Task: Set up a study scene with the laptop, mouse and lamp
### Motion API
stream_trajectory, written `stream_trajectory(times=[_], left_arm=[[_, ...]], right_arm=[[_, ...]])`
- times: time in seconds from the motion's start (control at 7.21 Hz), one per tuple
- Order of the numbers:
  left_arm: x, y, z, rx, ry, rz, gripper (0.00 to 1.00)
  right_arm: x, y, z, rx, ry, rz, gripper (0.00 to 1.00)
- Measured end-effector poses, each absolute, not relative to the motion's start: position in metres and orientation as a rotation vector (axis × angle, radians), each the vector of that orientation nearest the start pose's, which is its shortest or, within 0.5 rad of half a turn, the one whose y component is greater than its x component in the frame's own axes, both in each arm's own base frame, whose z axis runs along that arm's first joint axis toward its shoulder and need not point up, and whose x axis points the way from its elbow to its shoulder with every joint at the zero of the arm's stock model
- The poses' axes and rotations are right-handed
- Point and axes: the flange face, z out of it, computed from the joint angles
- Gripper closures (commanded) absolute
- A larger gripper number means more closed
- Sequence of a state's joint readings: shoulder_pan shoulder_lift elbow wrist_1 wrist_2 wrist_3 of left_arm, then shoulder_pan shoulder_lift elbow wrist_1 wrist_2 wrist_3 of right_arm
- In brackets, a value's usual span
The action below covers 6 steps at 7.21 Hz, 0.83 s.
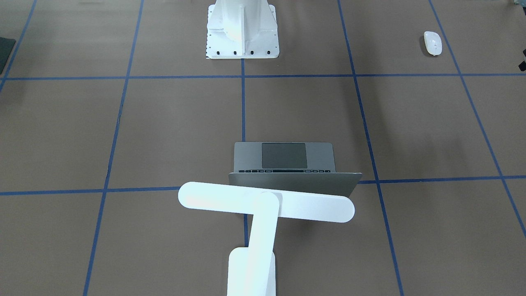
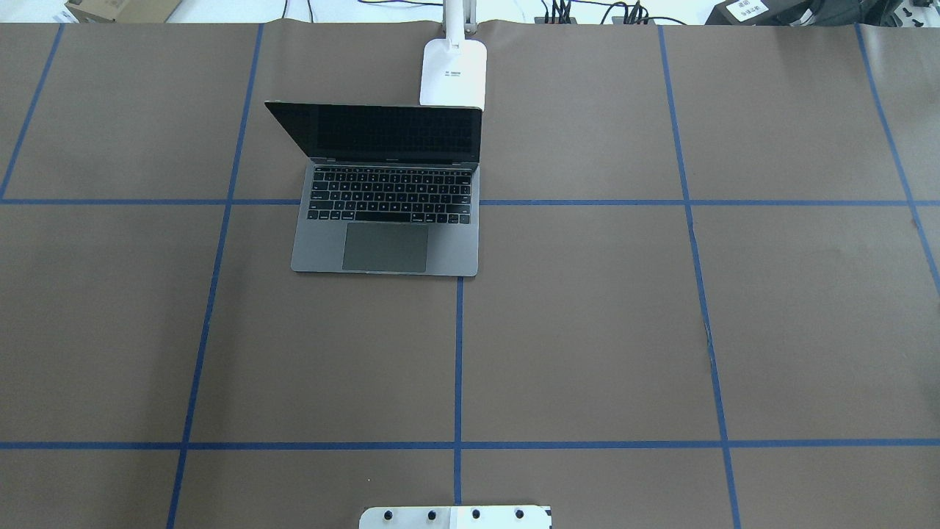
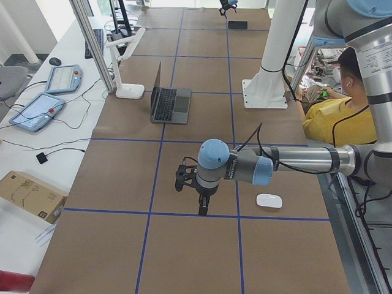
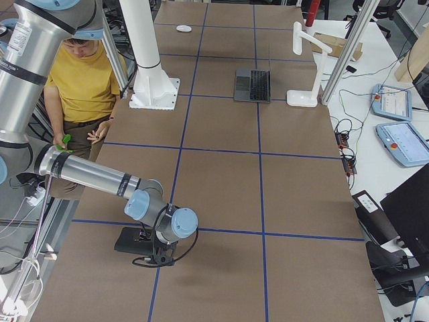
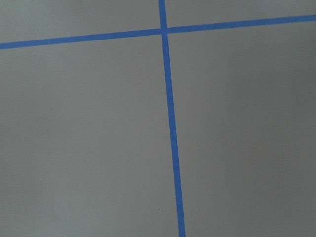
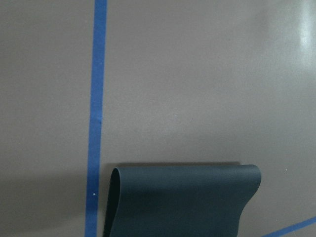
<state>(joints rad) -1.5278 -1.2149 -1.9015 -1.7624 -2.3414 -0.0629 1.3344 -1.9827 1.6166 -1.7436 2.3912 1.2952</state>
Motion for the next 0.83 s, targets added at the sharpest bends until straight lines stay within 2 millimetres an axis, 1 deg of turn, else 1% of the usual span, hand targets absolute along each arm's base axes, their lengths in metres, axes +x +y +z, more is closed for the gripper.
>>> stream_trajectory(times=[0.28,0.42,0.55,0.83], left_arm=[[-0.049,-0.356,0.626,0.116,0.776,0.045,0.0],[-0.049,-0.356,0.626,0.115,0.775,0.044,0.0],[-0.049,-0.356,0.626,0.115,0.775,0.044,0.0],[-0.049,-0.356,0.626,0.115,0.775,0.044,0.0]], right_arm=[[-0.01,-0.268,0.811,-0.98,-0.218,1.166,0.17],[-0.013,-0.271,0.815,-0.978,-0.208,1.154,0.19],[-0.015,-0.27,0.818,-0.978,-0.197,1.146,0.22],[-0.017,-0.268,0.823,-0.975,-0.171,1.133,0.24]])
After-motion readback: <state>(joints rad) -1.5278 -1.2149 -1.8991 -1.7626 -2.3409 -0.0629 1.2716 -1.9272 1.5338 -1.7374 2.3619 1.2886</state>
